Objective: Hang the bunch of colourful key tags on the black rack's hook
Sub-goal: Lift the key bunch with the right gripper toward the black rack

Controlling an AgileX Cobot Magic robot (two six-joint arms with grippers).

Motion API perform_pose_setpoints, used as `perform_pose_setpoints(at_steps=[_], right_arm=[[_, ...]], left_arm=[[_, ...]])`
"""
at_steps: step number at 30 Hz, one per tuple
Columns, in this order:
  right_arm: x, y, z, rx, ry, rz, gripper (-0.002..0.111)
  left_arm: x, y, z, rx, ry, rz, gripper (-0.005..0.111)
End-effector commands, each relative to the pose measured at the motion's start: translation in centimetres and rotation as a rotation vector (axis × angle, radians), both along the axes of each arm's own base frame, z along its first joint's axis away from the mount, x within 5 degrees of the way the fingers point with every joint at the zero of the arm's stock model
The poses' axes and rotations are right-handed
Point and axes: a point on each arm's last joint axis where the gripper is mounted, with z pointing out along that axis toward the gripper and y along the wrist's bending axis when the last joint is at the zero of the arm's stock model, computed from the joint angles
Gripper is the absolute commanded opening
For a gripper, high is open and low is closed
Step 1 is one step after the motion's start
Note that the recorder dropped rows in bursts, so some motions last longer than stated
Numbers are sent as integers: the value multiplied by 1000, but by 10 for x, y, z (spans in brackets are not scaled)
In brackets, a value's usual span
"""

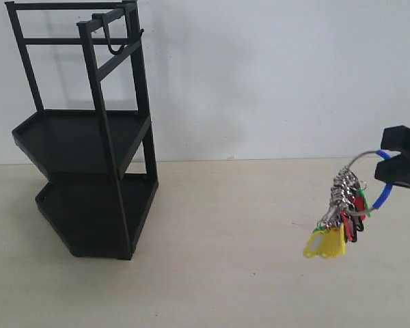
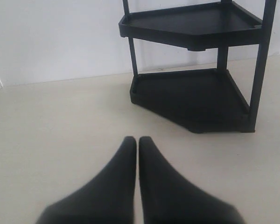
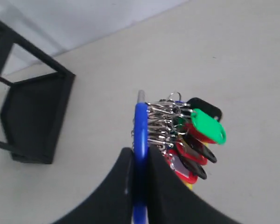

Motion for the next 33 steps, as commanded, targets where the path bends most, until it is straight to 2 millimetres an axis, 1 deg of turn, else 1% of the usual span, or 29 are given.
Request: perform_pose_setpoints(at_steps=[1,2,3,4,5,6,7,9,11,12,13,15,16,19,20,21,22,24,25,26,27,28,29,30,32,33], right_arm=[[-19,15,33,26,-212,144,0],[-21,17,38,36,-246,172,0],[-27,23,48,70,-322,220,0],[-29,25,52,83,-354,238,0],[-31,30,58,123,-411,297,0],[-33,33,60,137,-431,338,0],[-38,41,65,152,-460,445,0],[-40,50,68,157,-466,486,0],[-40,58,71,144,-472,494,0],[-38,63,73,102,-481,486,0],[-34,64,74,23,-491,439,0],[-27,64,82,-67,-506,299,0],[-27,68,83,-92,-514,293,0],[-35,89,81,-191,-542,418,0],[-37,94,80,-253,-557,443,0],[-37,96,80,-289,-566,431,0],[-36,95,81,-291,-567,372,0],[-33,92,85,-237,-556,238,0],[-34,94,87,-228,-563,238,0],[-37,99,88,-238,-572,295,0],[-44,109,86,-302,-608,435,0],[-43,109,87,-320,-618,430,0],[-39,102,89,-256,-589,305,0],[-37,99,90,-229,-577,251,0],[-41,106,88,-261,-591,360,0],[-39,106,87,-259,-586,349,0]], left_arm=[[0,0,1,-4,-9,-2,4],[0,0,1,-4,-9,-2,4],[0,0,1,-4,-9,-2,4],[0,0,1,-4,-9,-2,4],[0,0,1,-4,-9,-2,4],[0,0,1,-4,-9,-2,4],[0,0,1,-4,-9,-2,4],[0,0,1,-4,-9,-2,4],[0,0,1,-4,-9,-2,4],[0,0,1,-4,-9,-2,4],[0,0,1,-4,-9,-2,4],[0,0,1,-4,-9,-2,4],[0,0,1,-4,-9,-2,4],[0,0,1,-4,-9,-2,4],[0,0,1,-4,-9,-2,4],[0,0,1,-4,-9,-2,4],[0,0,1,-4,-9,-2,4],[0,0,1,-4,-9,-2,4],[0,0,1,-4,-9,-2,4],[0,0,1,-4,-9,-2,4],[0,0,1,-4,-9,-2,4],[0,0,1,-4,-9,-2,4],[0,0,1,-4,-9,-2,4],[0,0,1,-4,-9,-2,4],[0,0,1,-4,-9,-2,4],[0,0,1,-4,-9,-2,4]])
